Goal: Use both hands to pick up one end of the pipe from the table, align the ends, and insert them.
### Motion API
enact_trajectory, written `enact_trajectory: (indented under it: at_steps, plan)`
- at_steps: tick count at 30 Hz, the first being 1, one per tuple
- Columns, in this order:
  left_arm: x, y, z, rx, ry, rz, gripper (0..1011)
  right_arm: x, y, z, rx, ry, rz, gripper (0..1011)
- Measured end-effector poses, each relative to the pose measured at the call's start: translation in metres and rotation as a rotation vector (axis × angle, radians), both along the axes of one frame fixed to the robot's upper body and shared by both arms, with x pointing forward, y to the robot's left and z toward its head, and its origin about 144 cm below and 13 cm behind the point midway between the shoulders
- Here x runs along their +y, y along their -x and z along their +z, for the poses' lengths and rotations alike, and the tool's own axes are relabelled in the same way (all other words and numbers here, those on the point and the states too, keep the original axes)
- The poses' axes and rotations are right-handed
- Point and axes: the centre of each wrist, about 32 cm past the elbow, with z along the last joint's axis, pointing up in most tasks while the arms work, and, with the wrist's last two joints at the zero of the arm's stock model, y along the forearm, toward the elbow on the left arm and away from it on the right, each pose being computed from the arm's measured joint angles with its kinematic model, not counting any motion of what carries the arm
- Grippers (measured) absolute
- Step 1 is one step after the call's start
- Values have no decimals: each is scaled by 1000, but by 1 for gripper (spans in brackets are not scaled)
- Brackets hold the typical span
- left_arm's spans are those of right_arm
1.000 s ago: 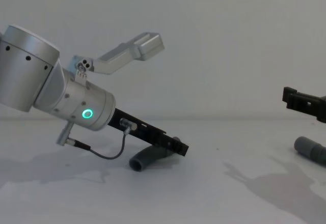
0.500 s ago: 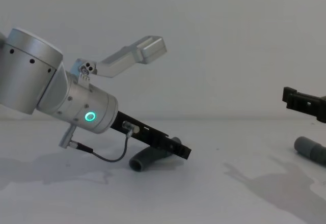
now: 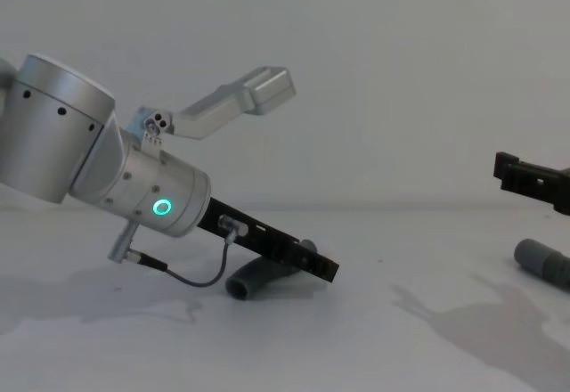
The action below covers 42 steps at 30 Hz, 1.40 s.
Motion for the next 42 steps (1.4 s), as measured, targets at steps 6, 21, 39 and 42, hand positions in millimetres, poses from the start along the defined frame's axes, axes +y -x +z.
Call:
enact_trajectory:
  at_steps: [6, 21, 39, 42]
  plan:
    - [-1, 0, -1, 5, 4, 0, 1001, 0, 0, 0, 0, 0, 0, 1001]
    - [-3, -1, -3, 14, 9, 8, 798, 0, 0, 0, 0, 0, 0, 1001]
    - [-4, -1, -4, 17, 10, 11, 354, 0, 0, 0, 0, 0, 0, 1001]
    - [-4, -1, -4, 18, 10, 11, 354, 0, 0, 0, 0, 0, 0, 1001]
